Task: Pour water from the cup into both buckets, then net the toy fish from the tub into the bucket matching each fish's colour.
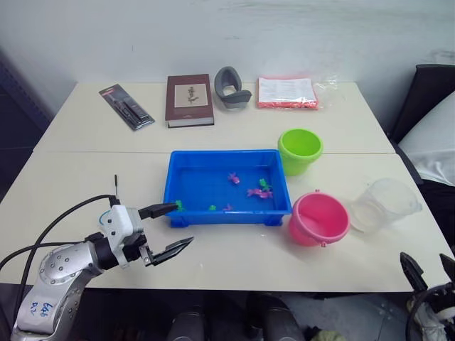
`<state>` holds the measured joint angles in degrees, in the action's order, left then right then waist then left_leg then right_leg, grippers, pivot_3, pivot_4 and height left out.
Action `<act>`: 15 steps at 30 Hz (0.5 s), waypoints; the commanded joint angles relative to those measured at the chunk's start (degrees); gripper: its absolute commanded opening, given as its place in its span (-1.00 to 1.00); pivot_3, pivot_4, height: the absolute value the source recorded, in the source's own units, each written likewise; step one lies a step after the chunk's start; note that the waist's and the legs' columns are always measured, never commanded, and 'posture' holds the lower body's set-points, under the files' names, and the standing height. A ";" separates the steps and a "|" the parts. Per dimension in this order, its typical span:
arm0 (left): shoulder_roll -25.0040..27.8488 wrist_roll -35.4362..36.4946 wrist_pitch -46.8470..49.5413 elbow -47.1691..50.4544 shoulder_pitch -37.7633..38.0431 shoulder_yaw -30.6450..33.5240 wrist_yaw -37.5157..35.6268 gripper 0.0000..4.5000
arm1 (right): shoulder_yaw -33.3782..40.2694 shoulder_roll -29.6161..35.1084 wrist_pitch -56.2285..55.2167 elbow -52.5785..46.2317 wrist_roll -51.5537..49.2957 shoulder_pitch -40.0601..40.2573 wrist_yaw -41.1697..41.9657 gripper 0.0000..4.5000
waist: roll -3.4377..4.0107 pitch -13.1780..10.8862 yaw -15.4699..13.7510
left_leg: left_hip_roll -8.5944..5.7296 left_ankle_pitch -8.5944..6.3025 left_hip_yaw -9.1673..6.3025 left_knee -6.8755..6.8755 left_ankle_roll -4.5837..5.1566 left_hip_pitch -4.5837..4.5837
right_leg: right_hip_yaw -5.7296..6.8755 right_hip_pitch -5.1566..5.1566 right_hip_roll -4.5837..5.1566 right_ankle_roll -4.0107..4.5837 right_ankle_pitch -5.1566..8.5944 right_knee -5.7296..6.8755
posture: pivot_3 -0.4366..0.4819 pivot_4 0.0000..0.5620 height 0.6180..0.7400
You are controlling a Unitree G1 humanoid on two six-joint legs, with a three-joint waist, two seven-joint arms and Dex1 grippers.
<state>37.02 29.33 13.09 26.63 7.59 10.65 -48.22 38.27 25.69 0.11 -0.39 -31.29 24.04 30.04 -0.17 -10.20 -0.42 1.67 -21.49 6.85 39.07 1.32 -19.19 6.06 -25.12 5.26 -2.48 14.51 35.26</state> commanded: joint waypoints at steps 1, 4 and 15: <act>-0.08 1.39 0.36 2.38 -0.94 -0.32 -0.16 0.97 | 1.15 3.09 0.12 4.17 2.14 -3.93 -1.82 1.00 | 0.04 0.02 0.22 | -0.01 0.03 0.00 0.00 -0.02 0.00 | 0.00 -0.02 0.00 0.00 0.00 0.02 | -0.05 -0.47 1.00; 0.62 2.34 1.91 2.63 -2.13 -1.16 -1.42 0.97 | 0.26 5.87 1.67 10.60 3.64 -10.50 -3.36 1.00 | 0.03 0.02 0.45 | 0.00 0.14 0.00 0.00 -0.20 -0.01 | 0.00 -0.02 -0.05 0.01 0.02 0.06 | -0.05 -0.47 1.00; 1.48 4.49 5.36 4.32 -4.19 -1.36 -2.11 0.97 | -1.66 9.27 -1.56 24.90 5.98 -23.57 -0.08 1.00 | 0.05 0.03 0.59 | -0.01 0.29 0.03 0.01 -0.33 0.01 | -0.04 -0.03 -0.07 -0.02 0.01 0.15 | -0.05 -0.47 1.00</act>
<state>38.26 33.39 18.73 28.84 3.37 8.85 -50.45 36.22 33.25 0.07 24.09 -25.69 0.64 29.02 -0.12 -10.17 0.17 1.66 -21.19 6.88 39.08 0.97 -19.18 6.02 -25.14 5.18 -2.49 14.52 35.41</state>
